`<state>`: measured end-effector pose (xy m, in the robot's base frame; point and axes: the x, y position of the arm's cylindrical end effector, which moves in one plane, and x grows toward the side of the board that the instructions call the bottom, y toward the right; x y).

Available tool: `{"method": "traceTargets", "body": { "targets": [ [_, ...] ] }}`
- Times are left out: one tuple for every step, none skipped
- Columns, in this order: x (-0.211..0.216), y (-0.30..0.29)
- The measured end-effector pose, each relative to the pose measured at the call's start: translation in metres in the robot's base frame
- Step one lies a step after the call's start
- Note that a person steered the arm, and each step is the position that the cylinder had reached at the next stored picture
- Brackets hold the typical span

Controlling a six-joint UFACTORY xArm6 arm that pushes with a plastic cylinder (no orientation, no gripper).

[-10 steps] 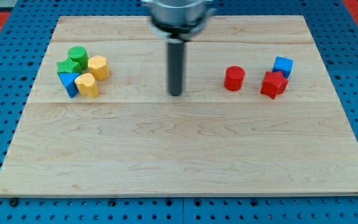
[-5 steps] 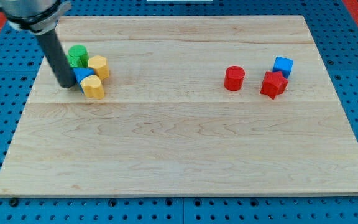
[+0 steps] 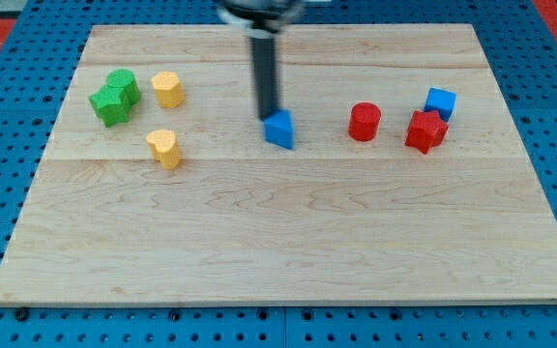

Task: Move the triangle to the bottom left of the red circle

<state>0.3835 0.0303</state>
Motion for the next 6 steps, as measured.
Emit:
{"method": "traceTargets", "body": {
  "targets": [
    [0.002,-0.026],
    [0.026,-0.047],
    [0.047,0.015],
    [0.049,0.051],
    [0.1,-0.046],
    [0.118,-0.181]
  ]
}}
